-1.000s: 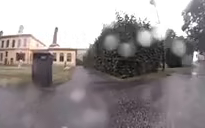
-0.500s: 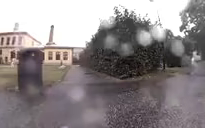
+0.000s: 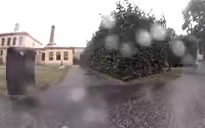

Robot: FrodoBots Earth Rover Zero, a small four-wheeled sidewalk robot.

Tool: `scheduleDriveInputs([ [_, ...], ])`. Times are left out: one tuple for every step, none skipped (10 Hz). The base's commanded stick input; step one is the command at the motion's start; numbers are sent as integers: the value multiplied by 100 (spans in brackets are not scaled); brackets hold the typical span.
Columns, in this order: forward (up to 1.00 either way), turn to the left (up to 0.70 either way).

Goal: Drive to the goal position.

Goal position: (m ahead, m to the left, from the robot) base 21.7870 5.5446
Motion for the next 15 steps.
scheduleDriveInputs([
  [85,0],
  [85,0],
  [85,0],
  [85,0],
  [85,0],
  [85,3],
  [85,15],
  [85,34],
  [85,17],
  [85,8],
  [85,6],
  [85,0],
  [85,0],
  [85,0],
  [85,0],
])
